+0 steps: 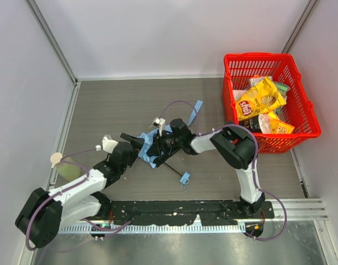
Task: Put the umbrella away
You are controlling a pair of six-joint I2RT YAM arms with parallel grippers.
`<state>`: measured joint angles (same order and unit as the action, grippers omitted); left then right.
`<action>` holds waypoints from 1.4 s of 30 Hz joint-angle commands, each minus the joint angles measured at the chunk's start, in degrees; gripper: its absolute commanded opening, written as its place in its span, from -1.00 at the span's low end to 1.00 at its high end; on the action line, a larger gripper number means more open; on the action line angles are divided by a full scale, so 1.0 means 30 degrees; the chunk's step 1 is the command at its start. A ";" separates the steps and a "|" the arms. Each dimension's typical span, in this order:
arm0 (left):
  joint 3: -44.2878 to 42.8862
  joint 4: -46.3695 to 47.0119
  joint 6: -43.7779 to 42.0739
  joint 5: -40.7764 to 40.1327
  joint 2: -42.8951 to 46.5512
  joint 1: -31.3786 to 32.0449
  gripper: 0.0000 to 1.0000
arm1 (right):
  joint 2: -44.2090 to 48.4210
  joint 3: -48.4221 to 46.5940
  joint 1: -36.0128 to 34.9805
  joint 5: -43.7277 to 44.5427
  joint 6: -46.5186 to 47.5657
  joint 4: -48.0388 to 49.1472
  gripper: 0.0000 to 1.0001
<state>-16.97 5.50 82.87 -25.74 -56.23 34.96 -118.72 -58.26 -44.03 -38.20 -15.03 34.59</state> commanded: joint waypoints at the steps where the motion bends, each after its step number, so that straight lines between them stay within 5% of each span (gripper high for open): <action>1: -0.2684 -0.4135 0.1845 0.0287 -0.1671 -0.0345 0.99 | -0.0038 -0.0002 -0.0001 -0.0130 0.1928 -0.3705 -0.98; 13: -0.5387 -0.5289 0.1761 0.0783 -0.9084 -0.1134 0.94 | 0.0226 -0.0794 -0.0264 -0.0424 0.4302 -0.5814 -0.99; 16: -0.4950 -0.3976 0.1469 0.1633 -1.0433 -0.1428 0.58 | 0.0226 -0.1058 -0.0615 -0.0014 0.5414 -0.6547 -0.98; 24: -0.3718 -0.1275 -0.0171 0.2808 -0.9678 -0.1663 -0.82 | 0.0812 -0.0794 -0.0880 0.1100 0.5771 -0.6929 -0.98; 26: -0.3630 -0.1509 -0.0435 0.2807 -0.9151 -0.1663 -0.98 | 0.1133 -0.1086 -0.0909 0.2005 0.5538 -0.7600 -0.99; 29: -0.3104 -0.1714 -0.0203 0.2953 -0.8128 -0.1634 -1.00 | 0.2272 -0.1438 -0.0909 0.5743 0.5009 -0.9526 -0.41; 32: -0.2810 -0.2644 0.0207 0.2925 -0.7334 -0.1517 -1.00 | 0.3533 -0.1792 -0.1054 0.8507 0.3634 -1.2021 -0.06; 33: -0.2926 -0.3233 0.0412 0.2896 -0.7158 -0.1488 -1.00 | 0.4639 -0.1530 -0.1200 0.9035 0.3110 -1.1941 0.36; 40: -0.3453 -0.5580 0.1583 0.2867 -0.6396 -0.1371 -1.00 | 0.8952 0.0491 -0.5324 1.7114 0.4011 -0.9955 0.56; 42: -0.3541 -0.5932 0.1935 0.2662 -0.6219 -0.1341 -1.00 | 0.9336 0.0989 -0.5973 1.7388 0.4276 -0.8696 0.57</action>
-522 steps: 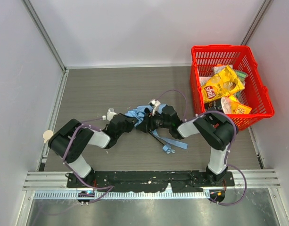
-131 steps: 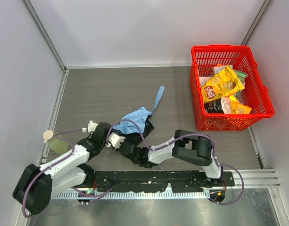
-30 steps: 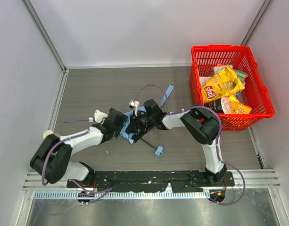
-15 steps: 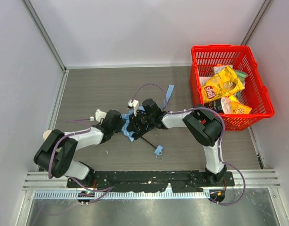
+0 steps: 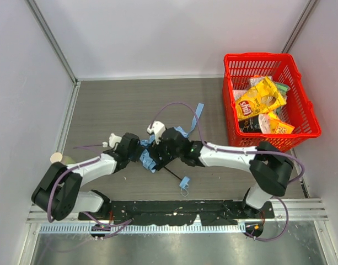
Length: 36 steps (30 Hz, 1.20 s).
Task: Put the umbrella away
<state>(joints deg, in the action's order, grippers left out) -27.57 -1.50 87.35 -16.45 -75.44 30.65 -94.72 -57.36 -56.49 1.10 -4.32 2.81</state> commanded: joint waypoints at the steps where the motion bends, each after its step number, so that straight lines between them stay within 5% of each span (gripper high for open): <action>1: -0.0153 -0.3980 0.0675 -0.0523 0.0214 0.0065 -1.00 | 0.1338 0.0867 -0.1941 0.4348 0.0997 0.2399 0.58; 12: -0.0915 -0.5651 0.2493 -0.0434 0.0478 0.0270 -1.00 | -0.3434 0.0575 -0.3552 0.5901 0.4601 0.6034 0.62; 18: -0.1268 -0.6297 0.2904 -0.1021 0.0567 0.0709 -1.00 | -0.5487 0.0840 -0.4227 0.8096 0.3525 0.6564 0.57; 20: -0.1152 -0.6298 0.3283 -0.1051 0.0537 0.0943 -1.00 | -0.5810 0.0986 -0.4256 0.8537 0.2443 0.6534 0.33; 23: -0.0947 -0.6298 0.3753 -0.1372 0.0858 0.1265 -1.00 | -0.6336 0.1599 -0.4169 0.8921 0.0714 0.6476 -0.33; 27: -0.0478 -0.5831 0.3755 -0.1986 0.1765 0.1383 -1.00 | -0.6805 0.2654 -0.3349 0.5207 -0.1576 0.7379 -0.98; 30: -0.0010 -0.4866 0.3053 -0.2485 0.2439 0.1354 -0.96 | -0.7070 0.3445 -0.2385 0.0326 -0.2512 0.8670 -0.99; 34: 0.1189 -0.3285 0.2086 -0.2720 0.3551 0.1354 0.25 | -0.7129 0.4441 -0.0485 -0.5068 -0.4066 1.0633 -0.99; 35: 0.1599 -0.2845 0.1910 -0.2779 0.3990 0.1354 0.41 | -0.7100 0.4588 -0.0187 -0.5897 -0.4794 1.1448 -0.99; 36: 0.2096 -0.2087 0.1647 -0.2779 0.4371 0.1354 0.93 | -0.7216 0.4648 0.0454 -0.7616 -0.5149 1.1717 -0.99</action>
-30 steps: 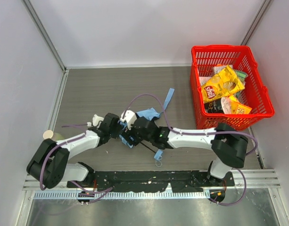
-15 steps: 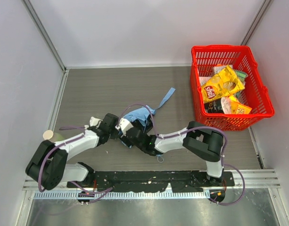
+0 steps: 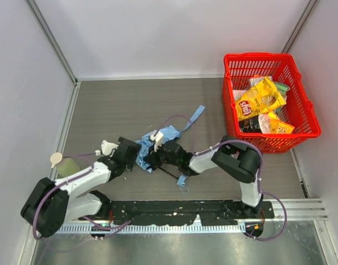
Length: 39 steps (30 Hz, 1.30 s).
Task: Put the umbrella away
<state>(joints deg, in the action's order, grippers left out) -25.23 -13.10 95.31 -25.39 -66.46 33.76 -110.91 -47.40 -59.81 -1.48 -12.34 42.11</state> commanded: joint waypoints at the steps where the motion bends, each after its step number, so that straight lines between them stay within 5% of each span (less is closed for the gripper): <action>1: 0.1698 0.2428 -0.1268 0.0143 0.1729 0.0349 0.99 | -0.1963 0.1123 0.1800 -0.7383 -0.2972 -0.1409 -0.98; 7: 0.2259 0.2785 -0.1156 0.0141 0.1617 0.0349 0.99 | -0.3223 0.0126 0.3967 -1.3269 -0.6716 0.0988 -0.98; 15: 0.0620 0.1291 0.0312 0.0435 -0.1632 0.0494 0.93 | -0.5450 -0.1249 0.5463 -1.6526 -1.0945 0.4597 -0.99; 20: 0.2342 0.5881 -0.0799 0.0202 -0.2195 0.0554 -0.06 | -0.5539 -0.2188 0.5553 -1.7408 -0.9632 0.2318 -0.99; 22: 0.2989 0.6796 -0.1238 0.0171 -0.1786 0.0525 -0.33 | -0.5393 -0.2423 0.5553 -1.7555 -0.8668 0.0799 -0.99; 24: 0.3021 0.6685 -0.1708 0.0084 -0.1288 0.0554 -0.81 | -0.5129 -0.2570 0.5552 -1.7497 -0.8078 -0.0172 -0.99; 26: 0.2962 0.6448 -0.2206 0.0083 -0.0848 0.0554 -0.92 | -0.4779 -0.3037 0.5552 -1.6799 -0.6824 -0.2280 -0.99; 28: 0.2962 0.6216 -0.2180 0.0141 -0.0467 0.0554 -1.00 | -0.3960 -0.3827 0.5582 -1.4265 -0.4751 -0.6344 -0.86; 29: 0.2875 0.6010 -0.2150 0.0171 -0.0349 0.0525 -1.00 | -0.3145 -0.4468 0.5553 -1.3114 -0.3923 -0.9695 -0.59; 33: 0.1969 0.3500 -0.1334 0.0581 -0.0172 0.0525 -1.00 | 0.0630 -0.3951 0.5319 -0.7689 -0.1429 -1.2772 0.55; 39: 0.0826 0.1150 -0.0306 0.1459 -0.0435 0.0554 -1.00 | 0.5761 -0.2984 0.2979 -0.1067 0.3867 -1.3162 0.57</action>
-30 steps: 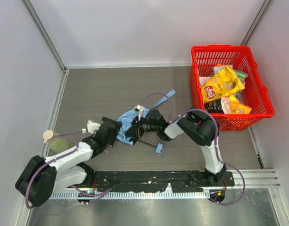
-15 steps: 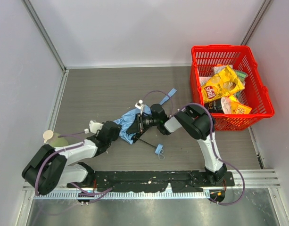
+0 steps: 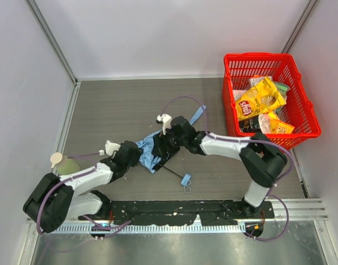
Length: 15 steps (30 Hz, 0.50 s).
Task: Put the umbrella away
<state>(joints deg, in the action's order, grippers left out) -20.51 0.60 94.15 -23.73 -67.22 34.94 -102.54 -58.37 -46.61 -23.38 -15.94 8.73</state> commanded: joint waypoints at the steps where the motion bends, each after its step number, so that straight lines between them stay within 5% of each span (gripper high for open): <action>1: -0.1069 -0.4090 0.0314 0.0965 -0.0326 0.0161 -1.00 | 0.3530 0.0909 -0.2122 0.7631 0.5892 -0.1858 0.57; 6: -0.1746 -0.5648 0.0842 0.1082 -0.0357 0.0161 -1.00 | 0.3744 0.1791 -0.4177 0.9140 0.9089 0.0982 0.57; 15: -0.3269 -0.7906 0.1488 0.1404 -0.0912 0.0131 -1.00 | -0.0151 0.0294 -0.7459 1.1188 1.1175 0.1042 0.58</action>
<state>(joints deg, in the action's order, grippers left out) -27.18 -15.66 98.43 -20.36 -68.45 34.79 -98.19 -56.38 -64.25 6.00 10.66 11.55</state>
